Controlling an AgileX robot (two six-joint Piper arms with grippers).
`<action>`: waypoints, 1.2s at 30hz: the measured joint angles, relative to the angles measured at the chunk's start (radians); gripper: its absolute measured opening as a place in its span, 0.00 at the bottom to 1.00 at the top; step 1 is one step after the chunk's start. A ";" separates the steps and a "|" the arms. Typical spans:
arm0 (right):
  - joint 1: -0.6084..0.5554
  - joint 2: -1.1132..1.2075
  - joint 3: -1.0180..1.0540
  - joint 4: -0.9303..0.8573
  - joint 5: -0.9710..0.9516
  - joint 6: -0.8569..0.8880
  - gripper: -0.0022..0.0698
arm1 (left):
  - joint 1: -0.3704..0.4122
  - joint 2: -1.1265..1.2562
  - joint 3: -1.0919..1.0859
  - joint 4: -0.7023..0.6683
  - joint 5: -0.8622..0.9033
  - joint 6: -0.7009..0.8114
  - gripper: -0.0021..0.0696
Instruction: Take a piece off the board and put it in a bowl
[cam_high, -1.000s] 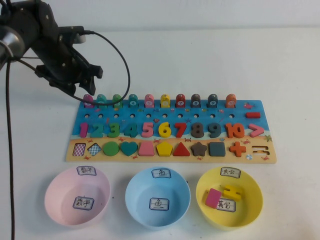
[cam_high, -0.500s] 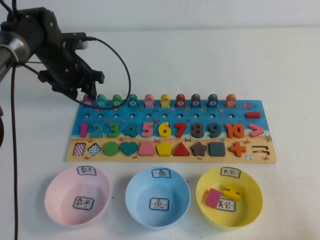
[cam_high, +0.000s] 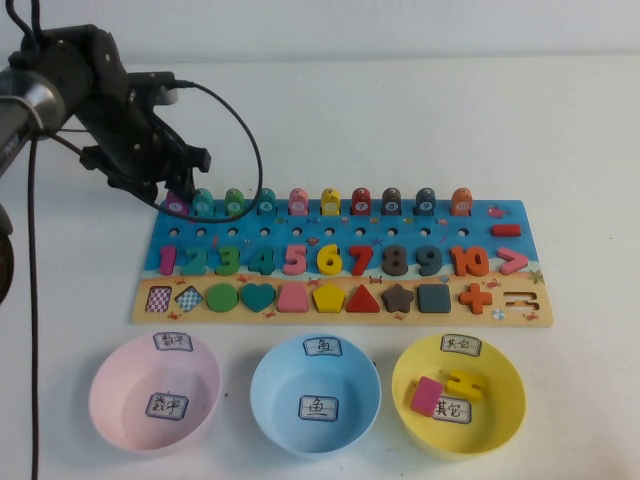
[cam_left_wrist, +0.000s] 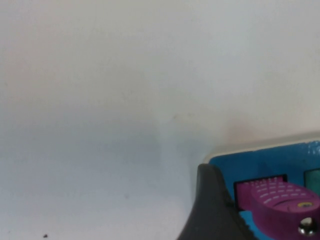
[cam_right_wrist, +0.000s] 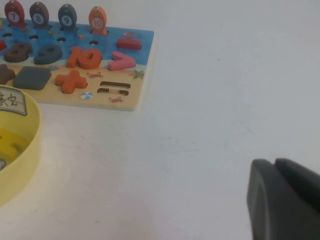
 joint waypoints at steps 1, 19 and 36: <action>0.000 0.000 0.000 0.000 0.000 0.000 0.01 | 0.000 0.002 0.000 0.000 0.000 0.000 0.56; 0.000 0.000 0.000 0.000 0.000 0.000 0.01 | 0.000 0.013 0.000 0.004 0.000 0.000 0.32; 0.000 0.000 0.000 0.000 0.000 0.000 0.01 | 0.000 0.014 -0.081 0.004 0.079 -0.027 0.31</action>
